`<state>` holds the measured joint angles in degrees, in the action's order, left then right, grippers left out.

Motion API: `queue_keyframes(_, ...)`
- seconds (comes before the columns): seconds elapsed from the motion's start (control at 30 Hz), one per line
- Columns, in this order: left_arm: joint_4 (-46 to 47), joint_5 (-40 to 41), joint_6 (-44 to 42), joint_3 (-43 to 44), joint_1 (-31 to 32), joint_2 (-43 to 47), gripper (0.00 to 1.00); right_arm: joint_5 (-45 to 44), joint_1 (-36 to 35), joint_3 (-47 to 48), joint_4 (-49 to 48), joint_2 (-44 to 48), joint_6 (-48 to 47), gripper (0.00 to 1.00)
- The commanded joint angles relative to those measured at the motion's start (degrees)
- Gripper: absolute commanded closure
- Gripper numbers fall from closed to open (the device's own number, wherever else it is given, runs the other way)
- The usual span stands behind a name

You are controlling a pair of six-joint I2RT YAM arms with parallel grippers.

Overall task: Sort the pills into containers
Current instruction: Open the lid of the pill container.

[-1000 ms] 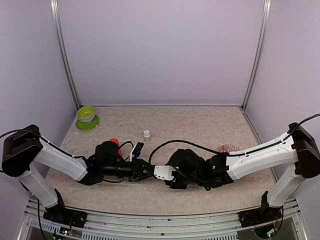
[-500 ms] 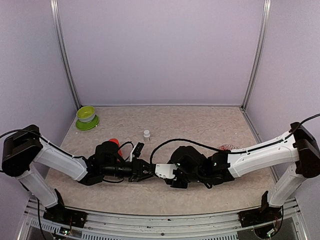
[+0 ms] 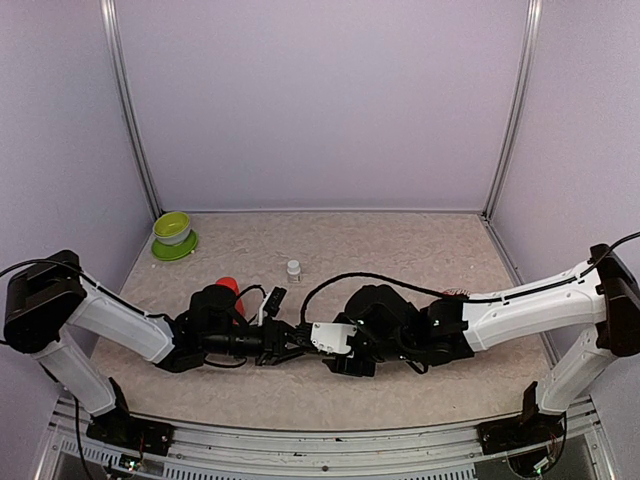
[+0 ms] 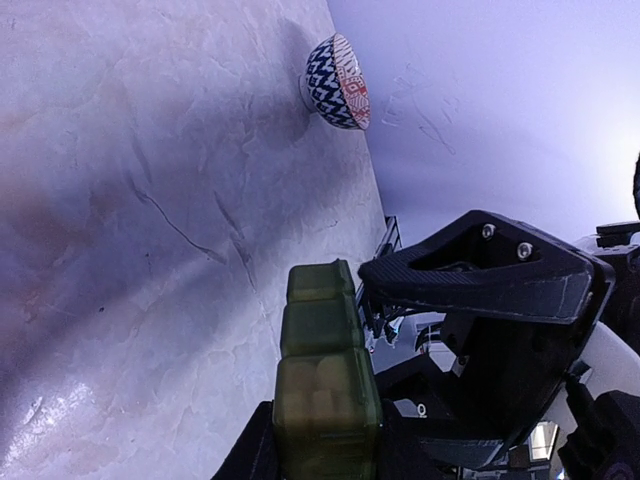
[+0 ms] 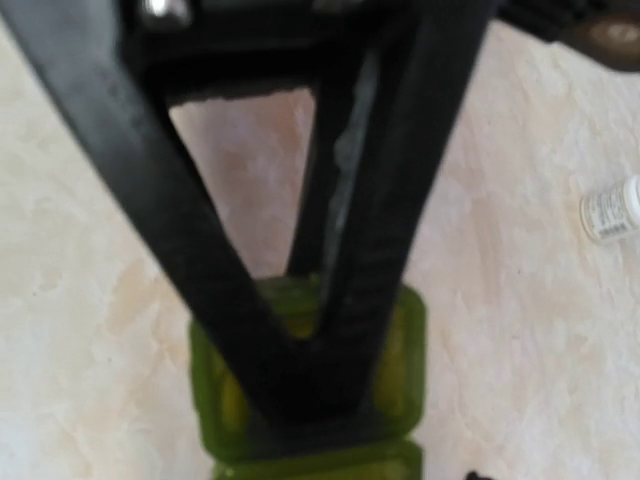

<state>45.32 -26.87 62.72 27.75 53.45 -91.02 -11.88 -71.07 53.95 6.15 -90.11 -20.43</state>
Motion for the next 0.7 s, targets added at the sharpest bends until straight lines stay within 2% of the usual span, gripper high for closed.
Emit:
queue_keyframes(0.0,0.65,0.58,-1.05,-0.71,-0.08,-0.27,0.74,1.83,0.4,1.26,-0.19,1.82,0.4,0.36)
queue_keyframes(0.1,1.08,0.59,-0.52,-0.84,-0.18,-0.06,0.74,-0.21,0.32,0.73,-0.43,1.24,-1.19,0.29)
queue_keyframes(0.27,1.15,0.34,-0.35,-0.63,-0.19,0.47,0.74,-4.63,0.32,-0.06,-2.38,0.46,-2.36,0.23)
queue_keyframes(0.67,0.95,0.46,-0.32,-0.6,-0.1,0.7,0.74,-1.17,-0.1,-0.79,-1.81,-0.22,-3.59,0.29)
